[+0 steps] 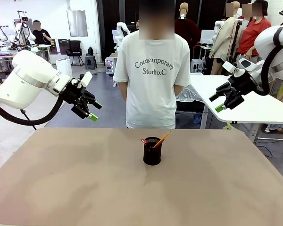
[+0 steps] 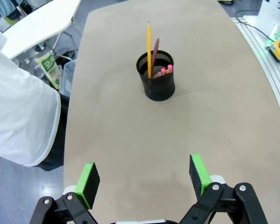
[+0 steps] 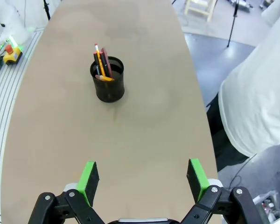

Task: Place the pens into the pen holder.
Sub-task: Pick up a writing instrument from the table and place it into the Pen holder.

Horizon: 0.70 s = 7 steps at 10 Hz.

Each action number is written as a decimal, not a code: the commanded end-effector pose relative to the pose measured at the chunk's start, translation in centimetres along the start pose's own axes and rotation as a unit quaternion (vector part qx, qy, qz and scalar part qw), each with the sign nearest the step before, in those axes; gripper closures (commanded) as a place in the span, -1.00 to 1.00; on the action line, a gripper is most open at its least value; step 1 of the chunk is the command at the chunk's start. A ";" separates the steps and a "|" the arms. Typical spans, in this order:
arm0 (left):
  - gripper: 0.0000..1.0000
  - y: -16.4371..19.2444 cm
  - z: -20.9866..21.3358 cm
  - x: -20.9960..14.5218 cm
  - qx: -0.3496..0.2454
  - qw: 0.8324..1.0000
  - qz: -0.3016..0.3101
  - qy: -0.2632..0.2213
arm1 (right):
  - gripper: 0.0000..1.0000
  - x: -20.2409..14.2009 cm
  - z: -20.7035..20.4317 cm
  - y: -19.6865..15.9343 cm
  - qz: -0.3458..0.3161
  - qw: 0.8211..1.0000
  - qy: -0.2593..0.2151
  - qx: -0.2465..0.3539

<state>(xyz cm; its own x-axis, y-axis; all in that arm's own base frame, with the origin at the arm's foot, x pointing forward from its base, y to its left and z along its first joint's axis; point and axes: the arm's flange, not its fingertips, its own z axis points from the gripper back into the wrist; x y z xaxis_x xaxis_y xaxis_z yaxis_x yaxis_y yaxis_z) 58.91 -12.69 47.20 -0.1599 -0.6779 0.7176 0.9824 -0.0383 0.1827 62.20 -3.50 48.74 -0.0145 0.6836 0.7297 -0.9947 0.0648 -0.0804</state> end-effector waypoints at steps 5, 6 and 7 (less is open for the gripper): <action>-1.00 -0.1 0.1 0.0 0.001 1.000 -0.002 0.005 | -1.00 0.2 0.0 -0.2 0.002 1.000 0.001 -0.004; -1.00 -0.1 0.1 0.0 0.001 1.000 -0.002 0.005 | -1.00 0.2 0.0 -0.2 0.002 1.000 0.001 -0.004; -1.00 -0.1 0.1 0.0 0.001 1.000 -0.002 0.005 | -1.00 0.2 0.0 -0.2 0.002 1.000 0.001 -0.004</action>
<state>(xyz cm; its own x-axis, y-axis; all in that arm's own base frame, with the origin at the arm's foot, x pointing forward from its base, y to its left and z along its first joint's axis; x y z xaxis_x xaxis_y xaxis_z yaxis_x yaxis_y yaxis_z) 58.91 -12.69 47.20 -0.1598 -0.6779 0.7176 0.9824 -0.0383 0.1827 62.20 -3.50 48.74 -0.0145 0.6836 0.7297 -0.9947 0.0648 -0.0805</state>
